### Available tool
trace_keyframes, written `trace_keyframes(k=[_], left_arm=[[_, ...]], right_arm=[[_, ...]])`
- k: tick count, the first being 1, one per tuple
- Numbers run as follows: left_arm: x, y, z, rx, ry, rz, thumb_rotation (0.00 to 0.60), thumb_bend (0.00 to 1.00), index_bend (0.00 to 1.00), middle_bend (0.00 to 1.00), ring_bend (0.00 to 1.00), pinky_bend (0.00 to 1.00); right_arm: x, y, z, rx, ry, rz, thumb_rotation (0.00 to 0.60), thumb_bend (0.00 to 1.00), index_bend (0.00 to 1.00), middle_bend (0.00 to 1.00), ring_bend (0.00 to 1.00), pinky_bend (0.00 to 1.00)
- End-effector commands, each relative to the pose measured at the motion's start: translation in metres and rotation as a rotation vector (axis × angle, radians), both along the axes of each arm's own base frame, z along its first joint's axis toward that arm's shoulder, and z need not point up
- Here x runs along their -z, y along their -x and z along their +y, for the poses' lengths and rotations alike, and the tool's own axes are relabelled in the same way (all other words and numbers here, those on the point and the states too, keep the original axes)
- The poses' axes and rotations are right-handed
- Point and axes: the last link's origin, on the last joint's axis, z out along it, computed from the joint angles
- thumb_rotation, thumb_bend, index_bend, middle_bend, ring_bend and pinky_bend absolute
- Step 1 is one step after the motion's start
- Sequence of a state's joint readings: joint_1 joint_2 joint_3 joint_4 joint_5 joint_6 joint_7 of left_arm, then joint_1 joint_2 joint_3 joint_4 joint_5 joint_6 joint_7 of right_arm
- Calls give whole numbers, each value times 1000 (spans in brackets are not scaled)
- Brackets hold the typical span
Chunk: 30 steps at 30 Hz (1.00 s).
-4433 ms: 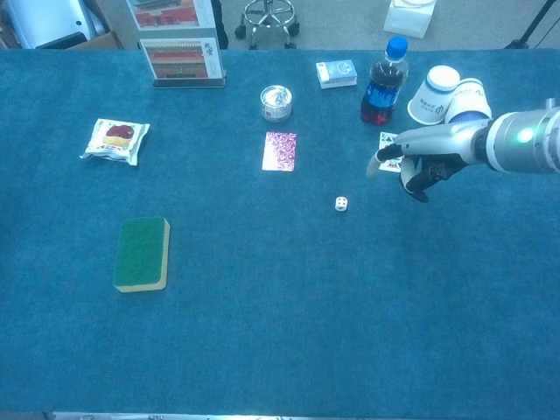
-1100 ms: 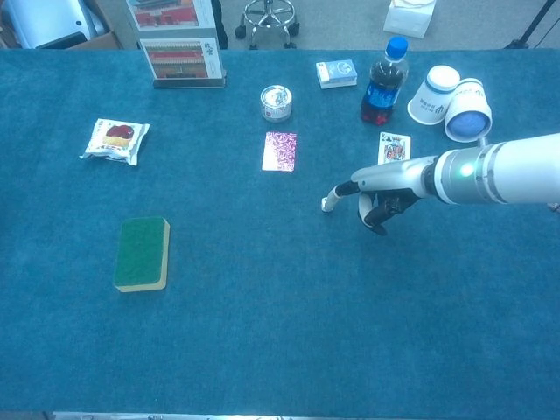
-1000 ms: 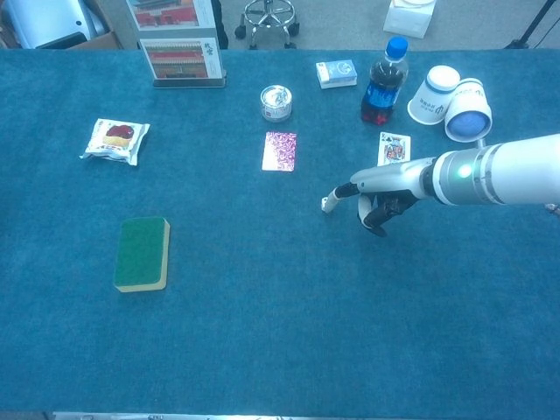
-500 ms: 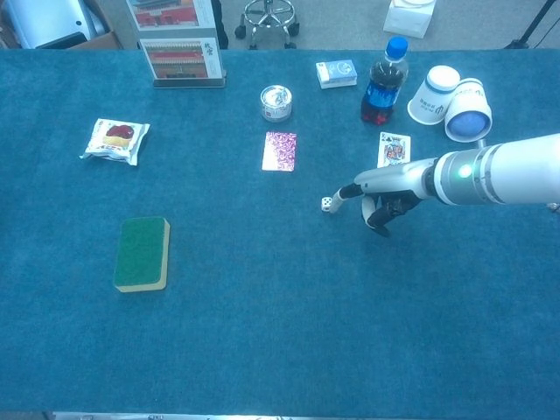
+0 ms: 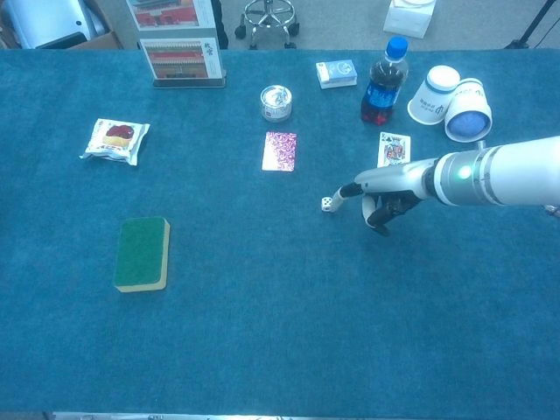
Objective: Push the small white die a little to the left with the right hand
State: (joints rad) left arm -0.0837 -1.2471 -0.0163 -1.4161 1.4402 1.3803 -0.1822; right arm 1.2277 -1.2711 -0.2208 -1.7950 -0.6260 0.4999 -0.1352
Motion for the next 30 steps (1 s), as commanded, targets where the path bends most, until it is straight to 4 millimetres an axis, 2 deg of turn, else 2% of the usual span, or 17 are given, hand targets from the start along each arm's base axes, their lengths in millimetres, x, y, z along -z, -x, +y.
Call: trace_keyframes(k=[1,30], left_arm=[[0,0,0,-1,0,-1,600,166,377,368,272,457],[1,4,-2,-11,4,-5,600,166,377,369,272,457]], right_arm=[[0,-1,0,-2,-3,-3,418,1000,147,1000,1000,1000],[7,6,-13,-13,78,-37,417,1000,147,1000,1000,1000]])
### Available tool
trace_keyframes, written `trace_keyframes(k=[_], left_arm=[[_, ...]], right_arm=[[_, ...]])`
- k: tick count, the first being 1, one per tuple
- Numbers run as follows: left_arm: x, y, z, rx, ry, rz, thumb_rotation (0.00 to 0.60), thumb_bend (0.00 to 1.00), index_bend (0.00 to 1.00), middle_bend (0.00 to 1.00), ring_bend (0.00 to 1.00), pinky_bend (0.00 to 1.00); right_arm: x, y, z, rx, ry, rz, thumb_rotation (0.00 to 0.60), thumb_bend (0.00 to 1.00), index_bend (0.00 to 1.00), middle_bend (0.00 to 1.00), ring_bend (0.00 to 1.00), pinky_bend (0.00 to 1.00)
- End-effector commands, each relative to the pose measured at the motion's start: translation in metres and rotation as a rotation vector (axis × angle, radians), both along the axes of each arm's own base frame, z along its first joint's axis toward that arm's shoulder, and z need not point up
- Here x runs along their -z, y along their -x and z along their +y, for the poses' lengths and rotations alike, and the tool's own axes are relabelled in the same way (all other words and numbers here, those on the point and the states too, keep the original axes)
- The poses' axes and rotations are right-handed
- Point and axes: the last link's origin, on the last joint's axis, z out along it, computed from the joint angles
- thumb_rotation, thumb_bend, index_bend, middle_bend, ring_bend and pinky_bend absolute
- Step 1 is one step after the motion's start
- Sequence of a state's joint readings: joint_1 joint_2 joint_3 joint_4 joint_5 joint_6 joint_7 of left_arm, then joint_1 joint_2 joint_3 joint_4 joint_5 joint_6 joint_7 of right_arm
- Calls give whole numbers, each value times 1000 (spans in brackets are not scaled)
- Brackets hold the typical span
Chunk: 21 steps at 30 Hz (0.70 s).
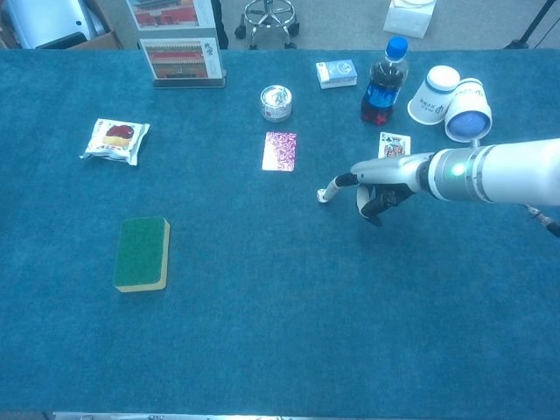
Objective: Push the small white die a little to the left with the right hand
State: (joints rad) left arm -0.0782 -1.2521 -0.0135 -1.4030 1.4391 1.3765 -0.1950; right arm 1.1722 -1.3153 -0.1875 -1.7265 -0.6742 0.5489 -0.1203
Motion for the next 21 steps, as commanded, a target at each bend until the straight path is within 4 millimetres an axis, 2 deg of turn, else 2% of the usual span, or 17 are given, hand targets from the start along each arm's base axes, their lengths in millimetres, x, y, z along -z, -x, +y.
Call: trace_keyframes(k=[1,15,21], left_arm=[[0,0,0,-1,0,0,600,166,377,369,272,457],[0,0,0,-1,-1,-1,600,166,377,376,272,457],[0,-1,1,3,-1,0,600,166,377,376,272,457]], right_arm=[[0,2,-3,-1,14,-1,417,1000,147,1000,1000,1000],[-3,3,-12,3,72,-36,416,1000,147,1000,1000,1000],[-12,1,-13,-10,105,-60,416,1000,147,1000,1000,1000]])
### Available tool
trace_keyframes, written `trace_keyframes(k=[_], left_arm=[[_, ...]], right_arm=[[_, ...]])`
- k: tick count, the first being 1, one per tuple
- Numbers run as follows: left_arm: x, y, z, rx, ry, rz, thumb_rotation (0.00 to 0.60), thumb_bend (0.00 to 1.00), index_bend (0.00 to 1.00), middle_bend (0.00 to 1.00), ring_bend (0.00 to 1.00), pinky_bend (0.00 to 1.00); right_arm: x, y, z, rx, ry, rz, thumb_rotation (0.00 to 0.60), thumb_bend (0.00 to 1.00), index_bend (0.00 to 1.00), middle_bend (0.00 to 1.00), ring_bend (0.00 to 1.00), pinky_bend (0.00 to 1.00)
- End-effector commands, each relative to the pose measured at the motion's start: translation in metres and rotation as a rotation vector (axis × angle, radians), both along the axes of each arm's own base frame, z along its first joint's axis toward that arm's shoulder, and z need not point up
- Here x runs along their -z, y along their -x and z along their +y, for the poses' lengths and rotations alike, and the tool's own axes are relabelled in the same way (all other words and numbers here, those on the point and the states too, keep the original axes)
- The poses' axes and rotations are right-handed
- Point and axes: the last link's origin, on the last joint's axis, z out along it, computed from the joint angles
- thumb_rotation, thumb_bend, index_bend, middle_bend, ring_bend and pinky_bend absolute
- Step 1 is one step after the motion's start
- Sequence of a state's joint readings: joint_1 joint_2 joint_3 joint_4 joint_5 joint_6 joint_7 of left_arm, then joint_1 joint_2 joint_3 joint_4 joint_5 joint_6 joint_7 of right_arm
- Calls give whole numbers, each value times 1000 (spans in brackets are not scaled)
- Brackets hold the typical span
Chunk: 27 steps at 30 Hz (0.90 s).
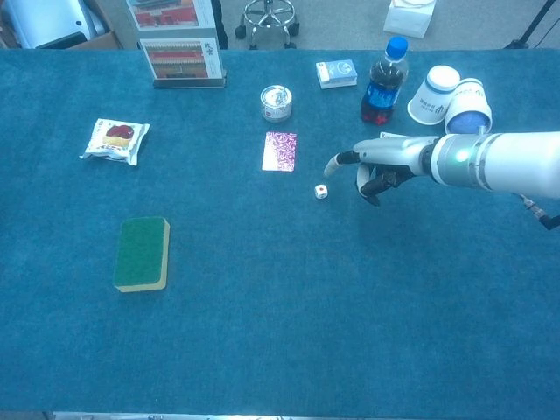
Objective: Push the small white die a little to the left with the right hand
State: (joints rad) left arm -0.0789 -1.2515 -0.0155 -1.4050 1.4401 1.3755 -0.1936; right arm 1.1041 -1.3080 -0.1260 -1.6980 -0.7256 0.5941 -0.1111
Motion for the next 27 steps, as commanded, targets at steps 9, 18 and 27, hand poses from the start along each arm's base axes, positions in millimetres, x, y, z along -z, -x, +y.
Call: trace_keyframes(k=[9,18,27], left_arm=[[-3,-7,4,27,-7,5,600,166,377,375,272,457],[-3,-26,15,88,-4,28,600,166,377,371,272,457],[-5,-48,24,152,-9,37,600,166,377,367,273,457]], right_arm=[[-49,16,11,-59,170,-26,416,1000,147,999,1000,1000],[-102,44,39,-134,374,32,416,925,59,721,917,1000],[-145,78,80,-56,494,117,418,662,42,497,714,948]])
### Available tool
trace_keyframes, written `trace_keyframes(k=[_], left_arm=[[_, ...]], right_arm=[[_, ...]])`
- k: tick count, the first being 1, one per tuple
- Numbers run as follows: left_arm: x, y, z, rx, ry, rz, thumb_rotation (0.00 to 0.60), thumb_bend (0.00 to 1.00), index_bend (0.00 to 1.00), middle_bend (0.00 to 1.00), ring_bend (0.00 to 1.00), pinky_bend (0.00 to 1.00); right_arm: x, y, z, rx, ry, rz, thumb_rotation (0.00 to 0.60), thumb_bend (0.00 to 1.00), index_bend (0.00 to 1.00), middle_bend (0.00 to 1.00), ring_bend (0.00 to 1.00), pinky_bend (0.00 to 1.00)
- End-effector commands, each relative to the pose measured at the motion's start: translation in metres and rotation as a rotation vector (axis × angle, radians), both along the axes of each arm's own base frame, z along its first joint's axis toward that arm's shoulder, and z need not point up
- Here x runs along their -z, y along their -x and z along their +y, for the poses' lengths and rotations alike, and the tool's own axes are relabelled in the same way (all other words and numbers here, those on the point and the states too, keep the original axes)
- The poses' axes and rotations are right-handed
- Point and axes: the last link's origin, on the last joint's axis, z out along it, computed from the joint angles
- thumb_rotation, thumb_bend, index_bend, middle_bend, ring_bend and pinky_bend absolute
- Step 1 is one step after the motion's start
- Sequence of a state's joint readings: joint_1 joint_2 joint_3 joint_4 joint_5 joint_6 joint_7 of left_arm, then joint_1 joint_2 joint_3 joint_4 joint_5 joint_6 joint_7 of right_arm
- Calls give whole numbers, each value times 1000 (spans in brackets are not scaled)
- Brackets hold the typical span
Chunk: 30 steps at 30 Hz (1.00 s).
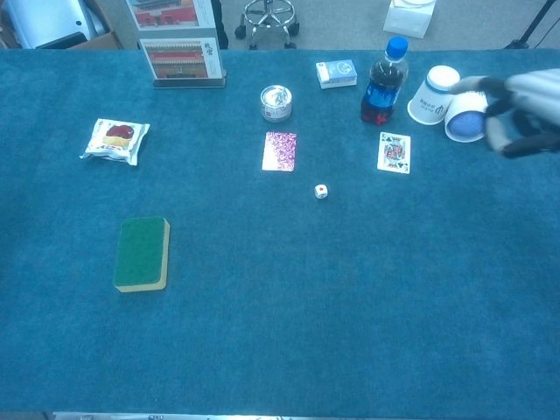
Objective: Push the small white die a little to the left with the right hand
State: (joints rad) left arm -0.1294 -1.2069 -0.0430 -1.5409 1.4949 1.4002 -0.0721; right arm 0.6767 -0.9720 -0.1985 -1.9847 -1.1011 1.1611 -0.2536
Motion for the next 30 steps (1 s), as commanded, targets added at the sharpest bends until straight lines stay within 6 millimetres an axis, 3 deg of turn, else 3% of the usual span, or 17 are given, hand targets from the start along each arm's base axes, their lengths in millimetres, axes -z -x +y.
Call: trace_keyframes(k=[1,5,7,9,10,13,19,30], left_arm=[[-1,-7,3,22,-1,7,600,166,377,367,272,457],[-1,-15,6,41,-3,14,600,166,377,365,272,457],[-1,-18,7,50,-6,14,600,166,377,364,273,457],[-3,-22,7,64,-13,7,600,166,377,364,272,457],[-3,-24,8,71,-18,3,600,166,377,364,272,457],[-5,-31,9,100,-24,-27,600,166,390,361,272,467],[-8,-45,11,163,-26,-47,600,166,432,362,272,473],[-7,-38,-1,158,-81,-48,600,166,450,372,273,473]], right_arm=[[-16,11,18,41,28,23,418,648,62,465,670,921],[-29,22,36,96,44,55,420,575,201,332,445,848],[-35,26,42,118,49,77,426,516,280,264,318,726],[-42,28,49,136,65,87,468,504,324,251,275,647],[-45,29,52,140,77,86,519,506,350,256,269,616],[-54,34,60,142,132,65,595,522,441,346,280,585],[-68,42,76,75,276,35,600,587,585,509,417,582],[-65,58,92,66,323,36,600,590,644,562,470,582]])
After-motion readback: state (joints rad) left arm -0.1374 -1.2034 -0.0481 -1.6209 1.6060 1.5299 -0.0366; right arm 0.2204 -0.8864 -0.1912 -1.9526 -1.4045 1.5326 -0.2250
